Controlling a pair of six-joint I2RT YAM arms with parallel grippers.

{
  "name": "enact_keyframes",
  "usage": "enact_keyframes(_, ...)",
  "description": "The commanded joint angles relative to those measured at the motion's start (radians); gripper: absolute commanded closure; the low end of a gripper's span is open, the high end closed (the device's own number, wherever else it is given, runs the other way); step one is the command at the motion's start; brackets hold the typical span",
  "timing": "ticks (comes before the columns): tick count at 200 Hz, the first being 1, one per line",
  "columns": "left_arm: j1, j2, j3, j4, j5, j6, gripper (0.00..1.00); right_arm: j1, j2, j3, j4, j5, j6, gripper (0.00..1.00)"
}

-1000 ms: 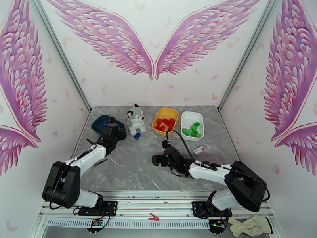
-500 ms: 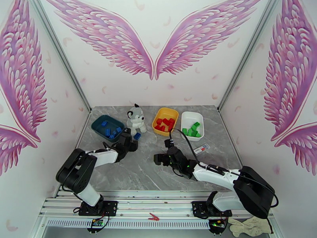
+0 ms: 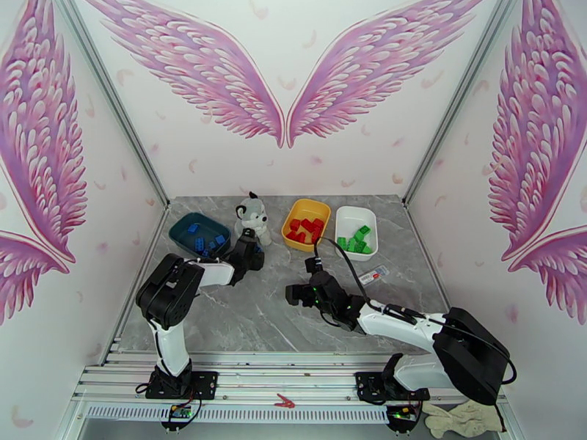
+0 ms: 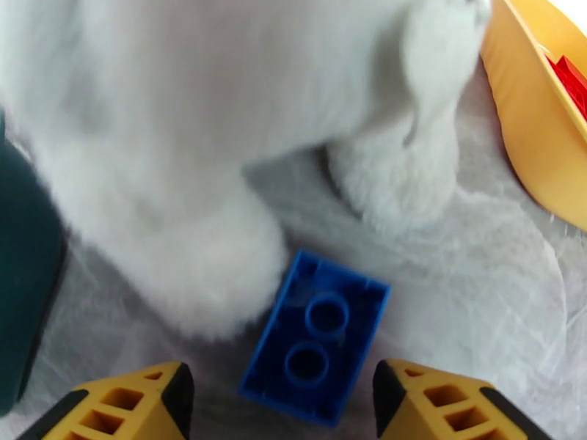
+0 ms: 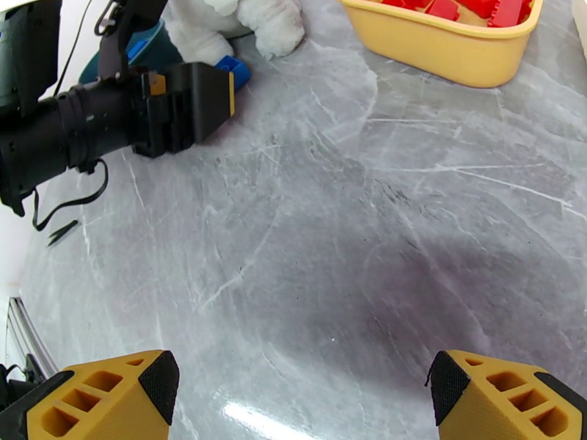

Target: Sort the legos into containers by color

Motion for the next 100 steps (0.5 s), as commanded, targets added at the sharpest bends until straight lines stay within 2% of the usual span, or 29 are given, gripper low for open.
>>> enact_keyframes(1, -0.006, 0.028, 0.041, -0.015, -0.014, 0.021, 0.43, -0.01, -0.016, 0.002, -0.023, 0.013, -0.007, 0.03)
enact_keyframes(47, -0.021, 0.047, 0.033, 0.004, -0.019, 0.019, 0.69, -0.009, -0.013, 0.007, -0.026, 0.011, -0.006, 0.03)
enact_keyframes(69, -0.032, 0.032, 0.021, 0.002, -0.025, 0.018, 0.73, -0.01, -0.014, 0.004, -0.026, 0.011, -0.005, 0.03)
enact_keyframes(100, -0.055, -0.03, -0.034, 0.012, -0.046, 0.015, 0.75, -0.009, -0.019, 0.004, -0.027, 0.013, -0.005, 0.03)
